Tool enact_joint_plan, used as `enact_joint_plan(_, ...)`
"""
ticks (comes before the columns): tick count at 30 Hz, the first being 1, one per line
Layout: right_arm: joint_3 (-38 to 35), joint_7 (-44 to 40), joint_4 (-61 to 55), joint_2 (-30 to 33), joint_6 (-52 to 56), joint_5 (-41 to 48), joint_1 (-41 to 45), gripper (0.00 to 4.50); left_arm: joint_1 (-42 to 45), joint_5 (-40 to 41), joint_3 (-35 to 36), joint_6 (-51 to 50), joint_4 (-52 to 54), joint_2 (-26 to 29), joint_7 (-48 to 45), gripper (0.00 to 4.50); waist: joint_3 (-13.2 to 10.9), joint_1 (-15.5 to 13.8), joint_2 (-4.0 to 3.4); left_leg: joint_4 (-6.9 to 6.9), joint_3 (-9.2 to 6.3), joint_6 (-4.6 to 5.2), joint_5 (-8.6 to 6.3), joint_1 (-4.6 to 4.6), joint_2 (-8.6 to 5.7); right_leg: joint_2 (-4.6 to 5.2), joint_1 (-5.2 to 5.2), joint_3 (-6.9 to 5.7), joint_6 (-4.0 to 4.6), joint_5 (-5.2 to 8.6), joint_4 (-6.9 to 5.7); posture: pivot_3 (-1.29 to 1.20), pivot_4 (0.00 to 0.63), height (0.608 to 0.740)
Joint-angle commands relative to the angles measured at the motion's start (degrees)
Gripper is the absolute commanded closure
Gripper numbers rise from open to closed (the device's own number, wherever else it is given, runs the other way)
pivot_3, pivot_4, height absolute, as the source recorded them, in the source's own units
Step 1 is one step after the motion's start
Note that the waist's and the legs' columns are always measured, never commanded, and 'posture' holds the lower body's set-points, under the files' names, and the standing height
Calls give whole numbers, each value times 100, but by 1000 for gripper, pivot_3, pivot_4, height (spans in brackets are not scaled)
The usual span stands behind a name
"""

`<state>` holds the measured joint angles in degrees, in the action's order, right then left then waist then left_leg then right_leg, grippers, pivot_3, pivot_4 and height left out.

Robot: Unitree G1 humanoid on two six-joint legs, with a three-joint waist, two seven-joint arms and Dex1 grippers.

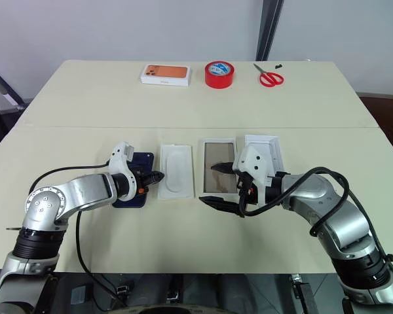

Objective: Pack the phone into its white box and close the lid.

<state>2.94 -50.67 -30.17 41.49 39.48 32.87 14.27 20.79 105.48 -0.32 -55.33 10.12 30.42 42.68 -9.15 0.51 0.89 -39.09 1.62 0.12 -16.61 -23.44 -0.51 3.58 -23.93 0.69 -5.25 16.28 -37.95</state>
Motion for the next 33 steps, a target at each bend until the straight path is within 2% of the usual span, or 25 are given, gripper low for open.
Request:
enact_joint_plan(1, -73, -33, -134, 20, -65, 77, 92, 0, -35, 60, 161, 162, 153, 43, -50, 4478, 0, 3, 0, 0, 0, 0, 0, 0, 0, 0, 0, 0, 0, 0, 0, 0, 150, 725)
enact_joint_plan(7, 107, -152, -24, 168, -158, -202, 310, 0, -124, 321, 623, 563, 344, 53, -328, 4478, 0, 12, 0, 0, 0, 0, 0, 0, 0, 0, -1, 0, 0, 0, 0, 0, 150, 725)
enact_joint_plan(15, 1316, -503, 897, 515, -1091, -1782, 557, 0, -130, 480, 720, 688, 445, 170, -527, 4478, 0, -2, 0, -3, 1, -6, 4, 0, -1, 0, 5, -1, 1, 1, 6, 0, 150, 725)
enact_joint_plan(18, 1666, -634, 1250, 568, -1517, -2324, 666, 876, -101, 488, 743, 733, 480, 173, -591, 4500, 0, 3, 0, -3, 1, -8, 5, 0, -1, 0, 5, -2, 1, 1, 6, 0, 150, 725)
enact_joint_plan(25, 1810, -888, 1209, 406, -1737, -2561, 743, 4390, -157, 582, 975, 972, 595, 219, -683, 4500, -1, 8, 0, -3, 0, -13, 8, 2, -1, -1, 5, -2, 0, 0, 5, 0, 150, 725)
enact_joint_plan(33, 2301, -579, 1025, -402, -1241, -2894, 1171, 4459, -53, 751, 1110, 1057, 554, 373, -761, 4500, -1, 9, 1, -2, -1, -18, 10, 3, 1, -1, 5, -3, 0, 0, 4, 0, 150, 725)
